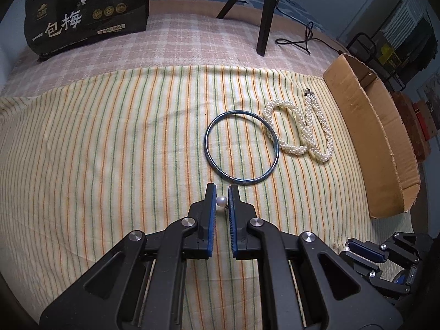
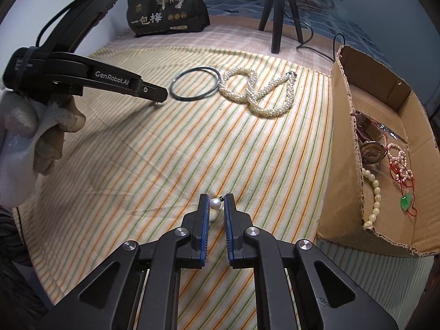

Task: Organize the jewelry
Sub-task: 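Carry the pearl earring in the left tool over the box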

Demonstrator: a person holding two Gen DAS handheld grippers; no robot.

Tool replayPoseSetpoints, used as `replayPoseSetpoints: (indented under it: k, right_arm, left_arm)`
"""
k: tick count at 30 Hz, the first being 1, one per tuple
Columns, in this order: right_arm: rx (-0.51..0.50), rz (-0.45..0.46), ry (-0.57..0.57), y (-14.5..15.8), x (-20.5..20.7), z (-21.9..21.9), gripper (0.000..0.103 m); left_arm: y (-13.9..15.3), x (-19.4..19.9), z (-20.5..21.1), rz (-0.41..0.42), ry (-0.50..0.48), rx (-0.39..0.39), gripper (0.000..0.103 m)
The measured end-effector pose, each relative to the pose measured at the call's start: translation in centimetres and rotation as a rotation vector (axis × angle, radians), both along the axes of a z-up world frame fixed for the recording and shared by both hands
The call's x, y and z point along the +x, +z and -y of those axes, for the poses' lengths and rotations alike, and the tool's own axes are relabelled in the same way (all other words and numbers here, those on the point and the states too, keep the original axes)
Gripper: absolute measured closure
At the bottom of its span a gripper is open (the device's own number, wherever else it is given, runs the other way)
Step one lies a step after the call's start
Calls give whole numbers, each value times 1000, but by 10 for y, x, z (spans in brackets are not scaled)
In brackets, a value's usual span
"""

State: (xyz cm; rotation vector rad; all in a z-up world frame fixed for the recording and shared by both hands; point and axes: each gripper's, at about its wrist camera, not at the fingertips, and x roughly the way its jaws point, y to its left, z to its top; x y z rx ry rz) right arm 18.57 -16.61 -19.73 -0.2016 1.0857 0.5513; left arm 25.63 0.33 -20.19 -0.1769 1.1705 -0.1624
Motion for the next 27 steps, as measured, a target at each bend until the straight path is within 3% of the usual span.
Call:
replayPoseSetpoints:
  k: [13,27]
  right_arm:
    - [16,96,-13,46,-15,10,94]
    - [43,175,-124,85,-16,63,94]
  left_arm:
    - [43,-17,0,91,8,-38,96]
    - [89,-33,40,212,-39,-57,96]
